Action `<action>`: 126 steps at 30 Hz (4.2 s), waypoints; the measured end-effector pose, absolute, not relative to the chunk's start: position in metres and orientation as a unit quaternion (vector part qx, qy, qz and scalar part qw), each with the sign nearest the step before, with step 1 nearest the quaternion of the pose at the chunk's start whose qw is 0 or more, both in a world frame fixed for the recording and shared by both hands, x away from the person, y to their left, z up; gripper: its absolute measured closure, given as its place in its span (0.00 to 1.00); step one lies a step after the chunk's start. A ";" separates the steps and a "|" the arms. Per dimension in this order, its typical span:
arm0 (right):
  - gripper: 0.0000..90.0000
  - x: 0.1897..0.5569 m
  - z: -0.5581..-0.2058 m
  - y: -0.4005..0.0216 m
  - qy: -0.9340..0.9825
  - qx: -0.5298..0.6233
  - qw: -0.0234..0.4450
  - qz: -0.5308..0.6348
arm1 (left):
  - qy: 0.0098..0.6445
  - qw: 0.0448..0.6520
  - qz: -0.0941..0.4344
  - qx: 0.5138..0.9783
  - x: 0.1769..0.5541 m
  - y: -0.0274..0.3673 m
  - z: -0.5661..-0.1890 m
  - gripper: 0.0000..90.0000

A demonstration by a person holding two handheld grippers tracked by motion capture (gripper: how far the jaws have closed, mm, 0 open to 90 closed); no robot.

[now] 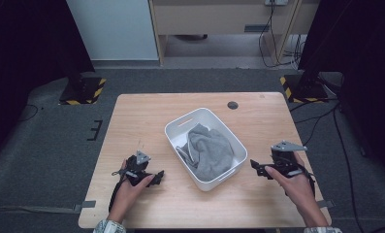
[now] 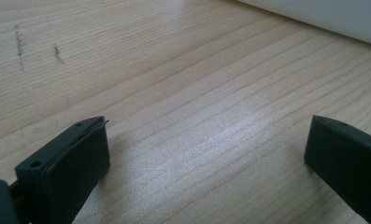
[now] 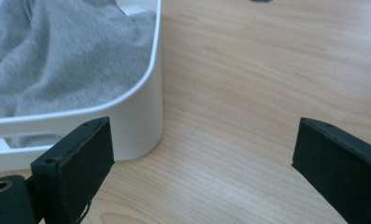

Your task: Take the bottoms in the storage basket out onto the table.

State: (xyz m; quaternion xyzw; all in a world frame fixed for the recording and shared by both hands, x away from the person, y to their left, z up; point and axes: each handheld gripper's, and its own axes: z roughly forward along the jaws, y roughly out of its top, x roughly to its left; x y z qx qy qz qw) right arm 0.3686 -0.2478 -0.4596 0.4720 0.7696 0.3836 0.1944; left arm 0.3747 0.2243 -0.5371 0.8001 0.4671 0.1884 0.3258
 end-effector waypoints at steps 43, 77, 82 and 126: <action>0.06 0.411 -0.376 -0.141 0.793 0.388 0.202 0.423 | 0.465 0.327 0.189 0.801 0.374 0.223 -0.537 0.00; 0.07 0.443 -0.425 -0.078 0.821 0.366 0.166 0.406 | 0.462 0.328 0.186 0.803 0.374 0.220 -0.537 0.00; 0.07 0.452 -0.440 -0.064 0.832 0.366 0.164 0.384 | 0.460 0.328 0.185 0.804 0.374 0.219 -0.537 0.00; 0.00 0.477 -0.498 -0.046 0.860 0.410 0.131 0.273 | 0.458 0.329 0.185 0.805 0.374 0.219 -0.537 0.00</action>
